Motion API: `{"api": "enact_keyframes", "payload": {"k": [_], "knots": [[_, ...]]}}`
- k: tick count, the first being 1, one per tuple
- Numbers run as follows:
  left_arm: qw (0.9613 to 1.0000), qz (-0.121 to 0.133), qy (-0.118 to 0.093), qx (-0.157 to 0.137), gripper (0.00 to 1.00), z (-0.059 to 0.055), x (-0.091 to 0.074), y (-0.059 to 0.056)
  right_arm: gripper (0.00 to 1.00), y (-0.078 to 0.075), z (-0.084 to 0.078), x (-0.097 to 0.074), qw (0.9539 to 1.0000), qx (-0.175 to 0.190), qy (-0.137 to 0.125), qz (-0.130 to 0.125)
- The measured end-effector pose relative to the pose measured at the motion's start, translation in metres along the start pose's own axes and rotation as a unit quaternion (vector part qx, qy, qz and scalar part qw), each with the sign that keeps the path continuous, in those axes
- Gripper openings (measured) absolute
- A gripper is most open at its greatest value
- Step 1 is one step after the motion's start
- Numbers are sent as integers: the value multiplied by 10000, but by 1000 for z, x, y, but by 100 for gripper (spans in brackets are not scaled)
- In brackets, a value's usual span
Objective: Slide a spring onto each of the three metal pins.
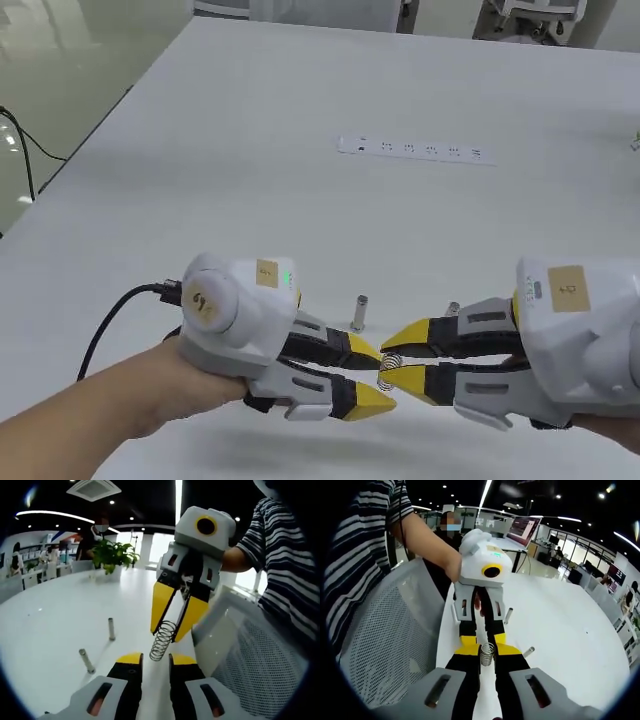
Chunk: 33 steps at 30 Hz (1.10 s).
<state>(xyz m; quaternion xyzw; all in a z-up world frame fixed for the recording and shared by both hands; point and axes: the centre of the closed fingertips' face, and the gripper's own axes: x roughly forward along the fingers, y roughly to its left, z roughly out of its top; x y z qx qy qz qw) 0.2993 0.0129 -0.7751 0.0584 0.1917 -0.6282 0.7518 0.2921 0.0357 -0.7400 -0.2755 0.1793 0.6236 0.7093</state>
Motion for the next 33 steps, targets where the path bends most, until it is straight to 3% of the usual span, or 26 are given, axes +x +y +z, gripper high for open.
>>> {"api": "enact_keyframes", "payload": {"k": [10,17,24,33], "knots": [[9999,71,-61,-134,21,-2,-10,0,7,1,-2,3,10000,-20,17,-17],[9997,139,8,-176,28,-8,-16,1,7,-2,-4,2,9999,-75,49,-84],[9991,273,72,-315,35,-19,-30,4,7,-8,-8,0,9997,-71,81,-198],[9976,447,-32,-536,46,-24,-51,5,7,-14,-13,-2,9994,-78,123,-326]]}}
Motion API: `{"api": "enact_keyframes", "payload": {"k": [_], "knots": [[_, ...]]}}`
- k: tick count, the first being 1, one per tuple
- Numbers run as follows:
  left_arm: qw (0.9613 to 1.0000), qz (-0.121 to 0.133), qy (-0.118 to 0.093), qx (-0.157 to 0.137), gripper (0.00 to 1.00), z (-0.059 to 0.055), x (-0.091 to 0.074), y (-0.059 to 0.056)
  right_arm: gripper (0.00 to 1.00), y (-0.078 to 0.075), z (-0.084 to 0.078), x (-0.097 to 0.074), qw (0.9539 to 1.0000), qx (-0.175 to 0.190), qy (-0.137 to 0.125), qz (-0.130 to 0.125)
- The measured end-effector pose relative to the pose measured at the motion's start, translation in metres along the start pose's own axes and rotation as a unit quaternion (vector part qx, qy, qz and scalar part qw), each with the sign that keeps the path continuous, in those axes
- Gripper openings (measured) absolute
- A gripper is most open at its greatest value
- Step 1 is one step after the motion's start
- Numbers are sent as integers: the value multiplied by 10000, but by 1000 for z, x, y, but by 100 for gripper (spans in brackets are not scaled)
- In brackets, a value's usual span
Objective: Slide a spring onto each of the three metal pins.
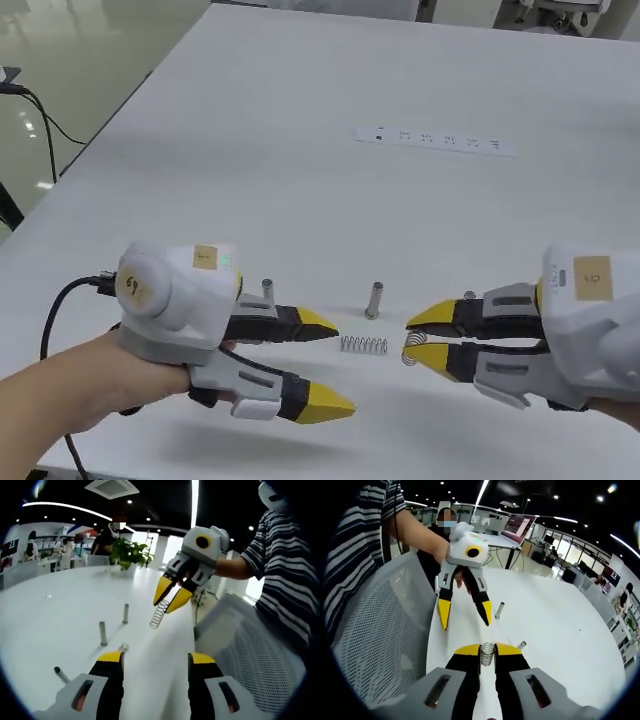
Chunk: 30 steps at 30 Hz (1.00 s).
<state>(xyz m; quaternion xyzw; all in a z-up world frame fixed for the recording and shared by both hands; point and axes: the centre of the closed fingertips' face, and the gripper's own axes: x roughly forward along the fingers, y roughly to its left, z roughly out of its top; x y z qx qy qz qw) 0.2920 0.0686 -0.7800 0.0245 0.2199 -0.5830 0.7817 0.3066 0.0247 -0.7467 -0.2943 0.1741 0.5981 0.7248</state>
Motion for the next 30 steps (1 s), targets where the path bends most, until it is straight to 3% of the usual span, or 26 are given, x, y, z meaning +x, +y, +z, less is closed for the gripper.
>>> {"api": "enact_keyframes", "payload": {"k": [7,12,16,25,30], "knots": [[9990,283,-106,-330,52,-7,-19,7,7,-10,-5,-5,9999,65,14,-133],[9980,499,-121,-363,56,-11,-32,14,7,-16,-7,-8,9996,83,19,-254],[9967,651,-239,-426,71,-8,-41,19,7,-19,-10,-10,9995,114,29,-307],[9937,978,-250,-483,83,-16,-56,26,7,-27,-14,-15,9987,216,18,-455],[9900,1267,-296,-543,96,-19,-64,37,7,-31,-17,-17,9983,282,46,-501]]}}
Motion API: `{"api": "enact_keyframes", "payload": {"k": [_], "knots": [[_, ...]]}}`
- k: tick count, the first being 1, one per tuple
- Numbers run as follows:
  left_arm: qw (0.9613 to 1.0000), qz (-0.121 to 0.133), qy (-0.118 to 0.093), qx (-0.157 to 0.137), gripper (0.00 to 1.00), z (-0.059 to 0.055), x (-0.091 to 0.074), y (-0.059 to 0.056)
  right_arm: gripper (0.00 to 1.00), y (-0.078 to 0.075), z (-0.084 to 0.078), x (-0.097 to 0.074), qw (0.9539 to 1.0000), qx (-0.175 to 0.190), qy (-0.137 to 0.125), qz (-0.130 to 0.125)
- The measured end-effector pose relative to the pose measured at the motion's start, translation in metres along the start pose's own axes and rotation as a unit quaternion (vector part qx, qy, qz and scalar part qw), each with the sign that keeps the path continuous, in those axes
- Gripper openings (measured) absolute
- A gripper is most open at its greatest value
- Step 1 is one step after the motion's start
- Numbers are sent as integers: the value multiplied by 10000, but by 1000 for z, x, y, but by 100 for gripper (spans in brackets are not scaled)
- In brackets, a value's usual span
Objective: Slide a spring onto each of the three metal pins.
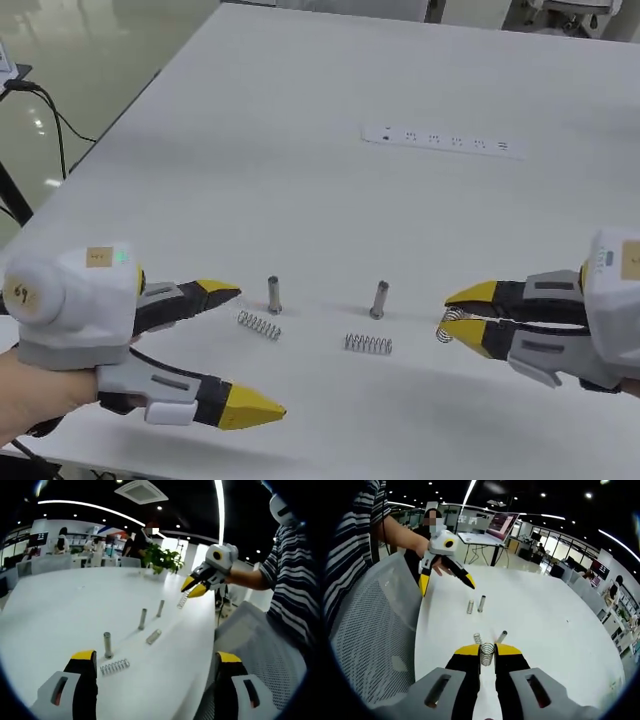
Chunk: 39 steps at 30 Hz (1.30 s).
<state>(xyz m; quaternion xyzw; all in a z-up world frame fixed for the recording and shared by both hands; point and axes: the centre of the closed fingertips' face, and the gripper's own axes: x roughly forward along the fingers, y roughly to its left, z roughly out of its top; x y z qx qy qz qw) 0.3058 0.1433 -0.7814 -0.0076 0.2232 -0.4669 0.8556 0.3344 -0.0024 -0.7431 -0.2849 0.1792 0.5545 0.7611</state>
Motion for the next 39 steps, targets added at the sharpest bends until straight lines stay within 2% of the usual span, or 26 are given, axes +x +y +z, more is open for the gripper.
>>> {"api": "enact_keyframes", "payload": {"k": [4,7,12,18,25,28,32,36,39], "knots": [[9998,175,-131,-17,98,5,-4,8,7,-5,-2,-1,10000,48,15,-46],[9996,237,-132,-4,98,5,-4,10,7,-9,-4,-2,9999,111,11,-90],[9993,301,-216,-86,98,6,-5,12,7,-18,-6,-4,9995,258,5,-198],[9992,325,-195,-137,98,4,-7,13,7,-26,-14,-5,9978,605,95,-239],[9989,387,-225,-133,98,6,-11,18,7,-43,-21,-10,9954,863,137,-390],[9989,408,-215,-121,98,5,-12,19,7,-54,-24,-12,9944,889,161,-543],[9988,416,-216,-135,98,4,-13,19,7,-68,-25,-15,9907,1112,92,-774],[9984,487,-242,-144,98,4,-14,22,7,-75,-29,-12,9885,1190,111,-922],[9983,503,-256,-156,98,4,-15,23,7,-78,-33,-10,9854,1393,106,-976]]}}
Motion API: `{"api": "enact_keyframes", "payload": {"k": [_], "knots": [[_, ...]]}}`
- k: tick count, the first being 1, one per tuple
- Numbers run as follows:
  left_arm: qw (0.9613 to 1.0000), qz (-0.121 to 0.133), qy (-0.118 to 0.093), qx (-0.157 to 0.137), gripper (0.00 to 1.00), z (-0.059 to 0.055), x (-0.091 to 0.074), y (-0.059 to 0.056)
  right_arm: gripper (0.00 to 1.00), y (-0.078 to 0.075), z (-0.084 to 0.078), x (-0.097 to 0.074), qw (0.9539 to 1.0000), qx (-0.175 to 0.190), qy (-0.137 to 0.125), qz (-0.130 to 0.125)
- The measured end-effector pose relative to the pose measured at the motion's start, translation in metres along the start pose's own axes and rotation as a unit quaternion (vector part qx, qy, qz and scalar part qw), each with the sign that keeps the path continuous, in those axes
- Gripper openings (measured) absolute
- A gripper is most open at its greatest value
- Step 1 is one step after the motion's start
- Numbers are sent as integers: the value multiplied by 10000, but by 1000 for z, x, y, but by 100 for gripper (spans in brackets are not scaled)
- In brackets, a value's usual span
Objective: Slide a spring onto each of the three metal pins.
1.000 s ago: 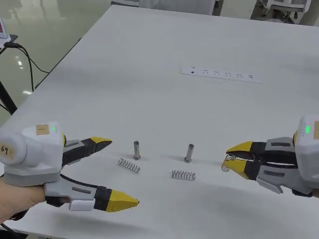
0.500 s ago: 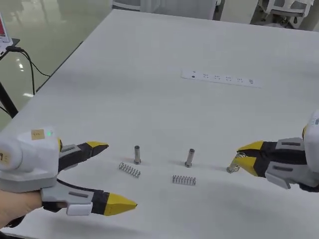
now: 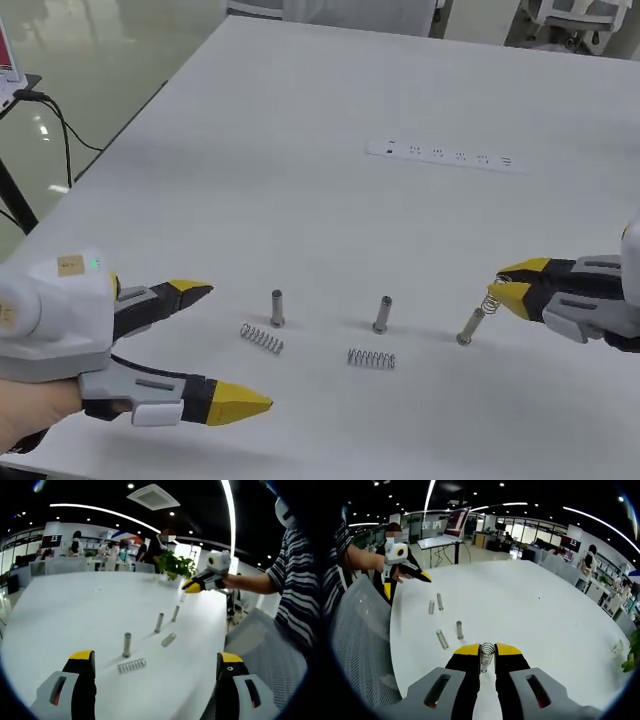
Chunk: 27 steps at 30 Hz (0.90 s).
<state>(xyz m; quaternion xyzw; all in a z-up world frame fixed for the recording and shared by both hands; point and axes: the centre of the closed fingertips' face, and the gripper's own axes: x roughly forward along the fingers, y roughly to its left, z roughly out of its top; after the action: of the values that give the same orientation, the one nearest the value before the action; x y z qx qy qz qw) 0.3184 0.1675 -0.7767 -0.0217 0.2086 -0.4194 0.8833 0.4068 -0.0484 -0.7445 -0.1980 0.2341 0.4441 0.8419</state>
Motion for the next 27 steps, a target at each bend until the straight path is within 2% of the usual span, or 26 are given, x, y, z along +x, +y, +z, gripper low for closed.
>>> {"api": "enact_keyframes", "payload": {"k": [8,17,21,27], "knots": [[10000,69,-25,-48,98,1,-4,4,7,-6,-3,4,9996,279,-39,-63],[10000,44,5,-83,98,-2,-5,2,7,-2,-7,9,9996,283,8,-19],[9999,53,-25,-89,98,0,-5,2,7,0,-9,12,9997,253,41,10],[9999,62,-16,-82,98,0,-6,2,7,3,-18,18,9995,261,150,39]]}}
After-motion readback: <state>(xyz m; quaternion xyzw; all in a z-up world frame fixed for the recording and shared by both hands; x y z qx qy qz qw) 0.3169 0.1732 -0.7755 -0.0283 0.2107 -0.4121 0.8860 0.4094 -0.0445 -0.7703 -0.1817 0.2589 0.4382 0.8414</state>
